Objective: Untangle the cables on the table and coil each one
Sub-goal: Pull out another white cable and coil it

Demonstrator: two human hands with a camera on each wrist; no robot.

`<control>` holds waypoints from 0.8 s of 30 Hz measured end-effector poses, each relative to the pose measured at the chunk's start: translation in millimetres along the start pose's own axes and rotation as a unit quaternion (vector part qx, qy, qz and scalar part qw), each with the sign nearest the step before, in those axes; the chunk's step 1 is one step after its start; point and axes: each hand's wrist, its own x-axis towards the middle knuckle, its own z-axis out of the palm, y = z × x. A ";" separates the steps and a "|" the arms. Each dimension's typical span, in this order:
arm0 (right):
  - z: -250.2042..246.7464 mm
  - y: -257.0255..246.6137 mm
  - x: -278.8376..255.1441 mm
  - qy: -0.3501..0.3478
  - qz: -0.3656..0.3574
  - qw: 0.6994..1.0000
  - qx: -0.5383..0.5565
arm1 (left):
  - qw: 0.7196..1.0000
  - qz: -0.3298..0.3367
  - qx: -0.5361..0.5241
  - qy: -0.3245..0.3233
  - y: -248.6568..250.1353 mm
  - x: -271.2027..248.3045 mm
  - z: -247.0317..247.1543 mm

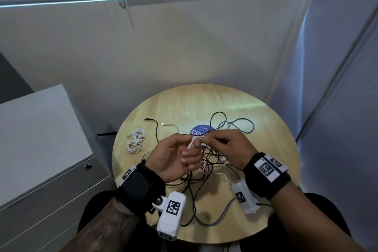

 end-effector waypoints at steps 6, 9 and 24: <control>41.0 40.4 -26.4 -0.129 0.045 0.975 -0.174 | 0.953 0.242 -0.129 0.127 24.2 4.5 2.7; 50.1 40.4 -41.5 -0.150 0.031 0.973 -0.172 | 0.916 0.333 -0.064 0.216 47.0 12.9 -16.4; -15.9 22.7 21.3 0.047 -0.026 0.983 -0.177 | 0.824 0.058 0.531 0.190 8.5 26.2 -30.5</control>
